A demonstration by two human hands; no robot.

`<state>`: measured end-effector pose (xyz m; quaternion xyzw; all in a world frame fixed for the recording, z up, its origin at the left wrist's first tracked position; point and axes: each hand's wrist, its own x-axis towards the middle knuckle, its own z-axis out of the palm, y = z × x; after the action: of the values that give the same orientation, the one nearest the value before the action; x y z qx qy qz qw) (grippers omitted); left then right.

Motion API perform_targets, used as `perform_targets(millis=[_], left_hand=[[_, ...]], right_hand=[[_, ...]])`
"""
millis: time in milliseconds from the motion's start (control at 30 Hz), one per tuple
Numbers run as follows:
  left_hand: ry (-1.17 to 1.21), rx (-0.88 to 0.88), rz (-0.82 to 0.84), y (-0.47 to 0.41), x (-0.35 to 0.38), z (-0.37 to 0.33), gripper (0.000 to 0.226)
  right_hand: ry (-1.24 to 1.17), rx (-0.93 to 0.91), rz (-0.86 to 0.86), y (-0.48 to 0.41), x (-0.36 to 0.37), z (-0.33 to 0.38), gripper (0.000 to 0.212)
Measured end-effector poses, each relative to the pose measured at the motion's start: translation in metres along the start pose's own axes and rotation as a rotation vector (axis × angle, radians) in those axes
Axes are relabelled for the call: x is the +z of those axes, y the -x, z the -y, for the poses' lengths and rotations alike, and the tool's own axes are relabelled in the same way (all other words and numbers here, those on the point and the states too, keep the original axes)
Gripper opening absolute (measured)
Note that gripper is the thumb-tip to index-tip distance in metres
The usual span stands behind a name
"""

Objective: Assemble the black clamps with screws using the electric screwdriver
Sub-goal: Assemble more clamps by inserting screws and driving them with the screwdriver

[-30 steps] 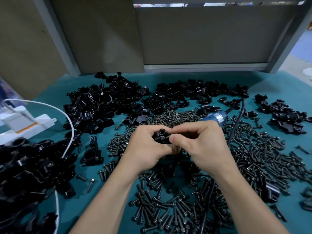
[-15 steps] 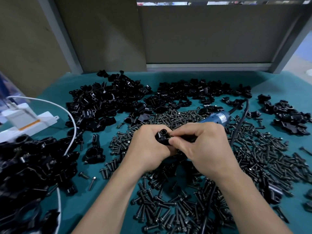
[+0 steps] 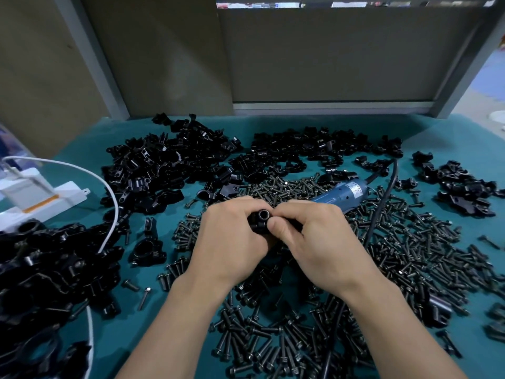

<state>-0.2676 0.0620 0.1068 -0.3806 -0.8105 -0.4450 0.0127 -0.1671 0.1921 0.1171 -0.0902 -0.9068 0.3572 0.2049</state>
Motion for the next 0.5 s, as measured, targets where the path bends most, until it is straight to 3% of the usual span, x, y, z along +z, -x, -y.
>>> perform_targets(millis=[200, 300, 367, 500], left_hand=[[0.047, -0.055, 0.037, -0.0007, 0.0004, -0.0014, 0.014], [0.074, -0.075, 0.061, -0.0015, 0.0004, -0.0013, 0.013], [0.064, -0.089, 0.067, -0.0022, 0.0012, -0.0004, 0.023], [0.087, -0.121, 0.034, -0.0039, 0.0001, 0.0018, 0.020]], right_hand=[[-0.011, 0.094, 0.114, -0.0021, 0.0024, -0.0008, 0.047], [-0.111, 0.149, 0.092, -0.0026, 0.0043, -0.0026, 0.052], [-0.199, 0.172, 0.042, -0.0024, 0.0039, -0.0029, 0.043], [-0.351, 0.148, 0.007, -0.0031, 0.0016, -0.0026, 0.015]])
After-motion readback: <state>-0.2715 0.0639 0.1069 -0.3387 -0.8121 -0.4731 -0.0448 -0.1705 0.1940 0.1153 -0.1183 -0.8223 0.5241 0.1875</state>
